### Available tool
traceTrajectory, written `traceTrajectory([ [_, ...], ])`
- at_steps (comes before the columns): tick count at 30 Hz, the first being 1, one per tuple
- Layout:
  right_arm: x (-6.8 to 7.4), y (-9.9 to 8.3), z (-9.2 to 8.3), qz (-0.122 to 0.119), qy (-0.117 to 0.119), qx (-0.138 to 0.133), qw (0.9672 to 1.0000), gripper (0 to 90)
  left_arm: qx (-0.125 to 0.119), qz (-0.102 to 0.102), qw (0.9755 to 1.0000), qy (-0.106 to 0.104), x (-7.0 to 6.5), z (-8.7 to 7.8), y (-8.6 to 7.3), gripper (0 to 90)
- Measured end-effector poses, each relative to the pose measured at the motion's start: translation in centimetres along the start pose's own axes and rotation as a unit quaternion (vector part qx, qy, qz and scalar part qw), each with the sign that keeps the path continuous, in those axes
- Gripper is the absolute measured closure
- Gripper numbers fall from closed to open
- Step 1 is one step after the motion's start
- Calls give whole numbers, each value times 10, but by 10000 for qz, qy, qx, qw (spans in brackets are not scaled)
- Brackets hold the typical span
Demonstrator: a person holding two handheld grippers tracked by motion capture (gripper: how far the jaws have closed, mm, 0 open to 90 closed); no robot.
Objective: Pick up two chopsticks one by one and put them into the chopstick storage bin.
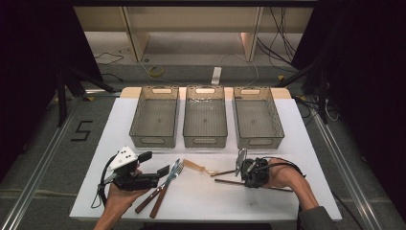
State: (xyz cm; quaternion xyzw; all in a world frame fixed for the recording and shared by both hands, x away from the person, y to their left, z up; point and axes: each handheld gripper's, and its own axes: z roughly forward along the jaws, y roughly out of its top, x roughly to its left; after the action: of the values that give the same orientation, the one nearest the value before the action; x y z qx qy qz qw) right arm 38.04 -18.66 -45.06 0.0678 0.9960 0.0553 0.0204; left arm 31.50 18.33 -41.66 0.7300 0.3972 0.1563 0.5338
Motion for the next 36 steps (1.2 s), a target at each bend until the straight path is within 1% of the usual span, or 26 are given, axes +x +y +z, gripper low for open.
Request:
traceTrajectory([
  [1, 1, 0, -3, 45, -42, -79, 10000, 851, 1, 2, 10000, 0, 0, 0, 0, 150],
  [2, 1, 0, -3, 45, -42, -79, 10000, 851, 6, 2, 10000, -6, 0, 0, 0, 150],
  [3, 2, 0, -5, -2, -101, -86, 9999, 851, 18, 6, 10000, -7, 0, 0, 0, 150],
  [4, 3, 1, -7, 31, -143, -90, 9999, 851, 26, 4, 10000, -7, 0, 1, 0, 150],
  [5, 4, 2, -12, -41, -203, -163, 9997, 851, 63, 60, 10000, -18, -1, 2, 0, 150],
  [8, 7, 4, -16, -96, -265, -236, 9993, 851, 117, 85, 9999, -54, -2, 3, 0, 150],
  [9, 10, 7, -19, -206, -359, -245, 9988, 851, 158, 106, 9998, -77, -3, 4, -1, 150],
  [12, 14, 11, -23, -228, -366, -236, 9988, 851, 295, 206, 9993, -141, -6, 8, -1, 150],
  [13, 17, 15, -25, -291, -383, -273, 9985, 851, 331, 232, 9990, -179, -7, 9, -1, 150],
  [14, 17, 15, -25, -291, -383, -273, 9985, 851, 370, 244, 9987, -234, -9, 11, -1, 150],
  [15, 19, 17, -26, -334, -411, -255, 9983, 851, 433, 302, 9982, -279, -11, 13, -1, 150],
  [17, 22, 21, -28, -400, -433, -338, 9977, 851, 551, 404, 9971, -340, -15, 18, -1, 149],
  [18, 24, 23, -29, -421, -433, -323, 9977, 851, 623, 453, 9963, -386, -17, 21, -1, 150],
  [19, 26, 27, -30, -521, -465, -331, 9970, 851, 749, 511, 9946, -507, -23, 27, -1, 150],
  [20, 26, 27, -30, -521, -465, -331, 9970, 851, 749, 511, 9946, -507, -23, 27, -1, 150],
  [23, 32, 34, -32, -597, -478, -324, 9965, 851, 952, 802, 9904, -607, -33, 36, -1, 150],
  [24, 32, 34, -32, -597, -478, -324, 9965, 851, 1023, 874, 9887, -655, -37, 40, -2, 150],
  [25, 34, 37, -31, -663, -507, -354, 9959, 851, 1098, 935, 9871, -693, -40, 43, -2, 151],
  [26, 34, 37, -31, -663, -507, -354, 9959, 851, 1161, 961, 9859, -730, -43, 46, -2, 151],
  [27, 36, 40, -31, -720, -535, -378, 9952, 852, 1345, 1051, 9819, -823, -50, 53, -3, 154],
  [28, 36, 40, -31, -720, -535, -378, 9952, 852, 1345, 1051, 9819, -823, -50, 53, -3, 154],
  [30, 39, 43, -31, -803, -543, -385, 9945, 851, 1469, 1213, 9779, -860, -56, 59, -4, 157],
  [32, 41, 47, -31, -851, -541, -355, 9943, 851, 1550, 1324, 9748, -906, -61, 63, -4, 160],
  [33, 42, 49, -31, -932, -546, -361, 9935, 851, 1592, 1381, 9732, -918, -63, 65, -5, 176],
  [35, 44, 51, -31, -972, -563, -378, 9930, 851, 1682, 1498, 9701, -909, -66, 67, -5, 191],
  [36, 44, 51, -31, -972, -563, -378, 9930, 851, 1708, 1514, 9690, -947, -67, 67, -5, 191],
])
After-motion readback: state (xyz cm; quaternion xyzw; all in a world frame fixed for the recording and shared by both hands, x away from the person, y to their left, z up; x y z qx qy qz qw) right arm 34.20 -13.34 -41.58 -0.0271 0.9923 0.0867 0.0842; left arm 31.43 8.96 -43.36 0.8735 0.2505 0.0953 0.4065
